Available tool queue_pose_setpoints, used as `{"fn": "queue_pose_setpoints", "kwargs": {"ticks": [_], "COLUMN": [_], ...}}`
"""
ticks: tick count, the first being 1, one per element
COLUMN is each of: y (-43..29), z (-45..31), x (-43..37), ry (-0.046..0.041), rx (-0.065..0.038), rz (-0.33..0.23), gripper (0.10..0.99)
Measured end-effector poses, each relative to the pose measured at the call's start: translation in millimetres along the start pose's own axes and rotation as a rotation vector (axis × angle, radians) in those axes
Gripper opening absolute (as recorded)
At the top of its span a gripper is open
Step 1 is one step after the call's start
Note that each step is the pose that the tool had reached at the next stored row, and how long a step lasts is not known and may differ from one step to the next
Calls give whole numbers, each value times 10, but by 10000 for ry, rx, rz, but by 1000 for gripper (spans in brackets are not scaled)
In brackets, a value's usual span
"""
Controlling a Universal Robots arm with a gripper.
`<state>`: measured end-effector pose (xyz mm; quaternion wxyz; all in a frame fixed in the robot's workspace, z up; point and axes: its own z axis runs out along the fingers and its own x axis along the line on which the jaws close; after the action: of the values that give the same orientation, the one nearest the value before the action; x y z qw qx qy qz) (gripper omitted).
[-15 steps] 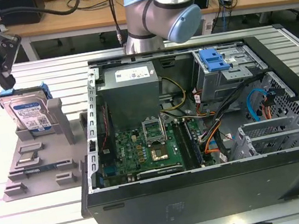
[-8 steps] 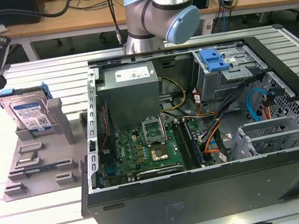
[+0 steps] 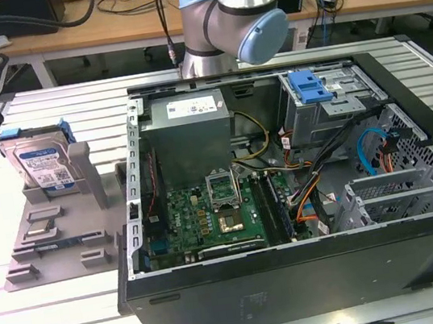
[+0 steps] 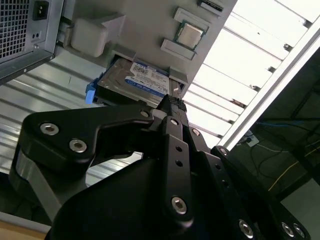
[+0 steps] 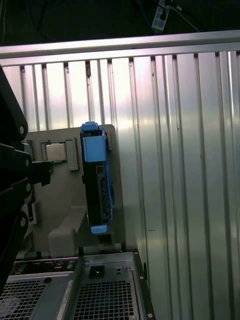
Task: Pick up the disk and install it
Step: 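Reach for the disk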
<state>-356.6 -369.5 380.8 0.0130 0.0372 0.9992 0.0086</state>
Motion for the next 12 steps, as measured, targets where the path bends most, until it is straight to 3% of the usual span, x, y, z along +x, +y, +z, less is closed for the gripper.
{"fn": "queue_pose_setpoints", "kwargs": {"ticks": [12], "y": [4], "z": [2], "x": [12], "ry": [1], "rx": [4], "rz": [0], "gripper": [102]}}
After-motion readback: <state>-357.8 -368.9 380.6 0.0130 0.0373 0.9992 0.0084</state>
